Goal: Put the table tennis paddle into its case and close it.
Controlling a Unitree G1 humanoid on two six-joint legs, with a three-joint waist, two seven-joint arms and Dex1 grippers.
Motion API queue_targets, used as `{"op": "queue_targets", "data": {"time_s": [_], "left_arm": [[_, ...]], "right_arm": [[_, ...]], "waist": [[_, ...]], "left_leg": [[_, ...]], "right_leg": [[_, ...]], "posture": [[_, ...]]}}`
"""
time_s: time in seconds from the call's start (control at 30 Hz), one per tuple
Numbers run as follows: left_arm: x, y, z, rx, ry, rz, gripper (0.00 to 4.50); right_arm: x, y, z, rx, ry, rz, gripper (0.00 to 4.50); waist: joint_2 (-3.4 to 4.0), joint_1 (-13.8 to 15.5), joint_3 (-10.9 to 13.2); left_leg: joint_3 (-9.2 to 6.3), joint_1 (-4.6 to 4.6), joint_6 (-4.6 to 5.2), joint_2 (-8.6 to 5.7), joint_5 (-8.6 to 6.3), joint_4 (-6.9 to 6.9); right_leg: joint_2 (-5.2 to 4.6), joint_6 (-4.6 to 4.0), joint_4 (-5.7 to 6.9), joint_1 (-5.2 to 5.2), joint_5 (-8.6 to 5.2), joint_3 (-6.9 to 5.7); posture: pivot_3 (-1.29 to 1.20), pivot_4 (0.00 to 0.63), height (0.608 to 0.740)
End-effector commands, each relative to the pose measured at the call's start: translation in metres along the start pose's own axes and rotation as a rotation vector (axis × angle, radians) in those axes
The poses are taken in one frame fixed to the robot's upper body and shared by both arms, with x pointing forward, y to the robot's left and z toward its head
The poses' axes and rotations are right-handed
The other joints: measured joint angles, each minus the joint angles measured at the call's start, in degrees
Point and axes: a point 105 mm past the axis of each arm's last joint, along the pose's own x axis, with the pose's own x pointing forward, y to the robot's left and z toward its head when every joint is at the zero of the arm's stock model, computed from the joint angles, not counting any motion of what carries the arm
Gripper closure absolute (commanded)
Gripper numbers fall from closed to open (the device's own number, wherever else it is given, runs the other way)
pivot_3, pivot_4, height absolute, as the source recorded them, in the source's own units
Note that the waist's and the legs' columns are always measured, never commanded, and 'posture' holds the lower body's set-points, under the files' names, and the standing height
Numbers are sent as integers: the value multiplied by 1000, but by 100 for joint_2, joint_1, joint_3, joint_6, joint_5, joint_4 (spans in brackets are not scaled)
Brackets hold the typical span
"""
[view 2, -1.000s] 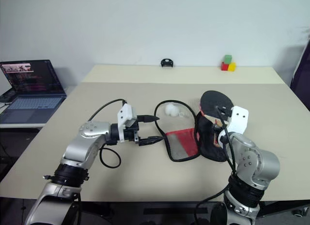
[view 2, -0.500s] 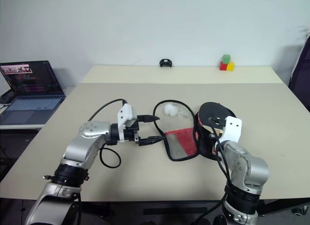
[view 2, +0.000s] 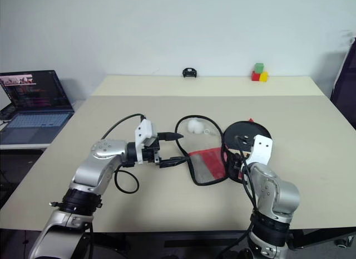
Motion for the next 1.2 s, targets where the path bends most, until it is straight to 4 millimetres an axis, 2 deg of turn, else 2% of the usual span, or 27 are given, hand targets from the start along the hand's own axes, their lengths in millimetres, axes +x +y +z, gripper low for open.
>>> {"op": "queue_targets", "data": {"time_s": [0.03,0.17,0.47,0.63,0.73,0.83,1.0,1.2], "left_arm": [[-2,1,13,39,-42,9,0],[-6,3,11,30,-39,29,0],[-9,10,11,36,-35,58,0],[-16,23,1,23,-4,136,0],[-19,38,-14,48,73,242,0],[-20,50,-22,41,103,310,0],[-19,63,-34,1,138,385,0],[-15,64,-42,-37,144,390,0]], "right_arm": [[-11,8,19,-36,-101,33,1100],[-22,12,24,-87,-141,82,1100],[-21,0,9,-130,-96,93,1100],[-23,7,19,-160,-138,154,1100],[-32,23,27,-197,-160,306,1100],[-42,30,32,-265,-152,430,1100],[-63,23,46,-395,-142,577,1100],[-83,19,66,-549,-179,694,1100]], "waist": [[0,1,0],[0,2,0],[0,-1,0],[0,0,0],[0,-1,0],[-1,6,0],[-4,28,1],[-7,8,2]], "left_leg": [[-1,0,0,0,0,0],[0,-1,0,-1,0,1],[-1,1,0,0,0,1],[-1,2,0,0,0,2],[-1,2,0,0,0,2],[-2,2,1,-1,0,3],[-6,-4,2,-4,-1,5],[-4,-5,3,-2,-1,3]], "right_leg": [[0,0,0,0,0,0],[0,0,-2,0,0,0],[0,0,3,1,0,0],[1,0,4,1,0,-1],[1,0,4,2,0,-3],[1,0,5,2,0,-5],[-1,0,-8,7,0,-11],[-1,0,-14,7,0,-9]], "posture": [[0,150,740],[0,150,740],[0,150,740],[0,150,740],[0,150,740],[0,150,740],[0,150,740],[0,150,740]]}}
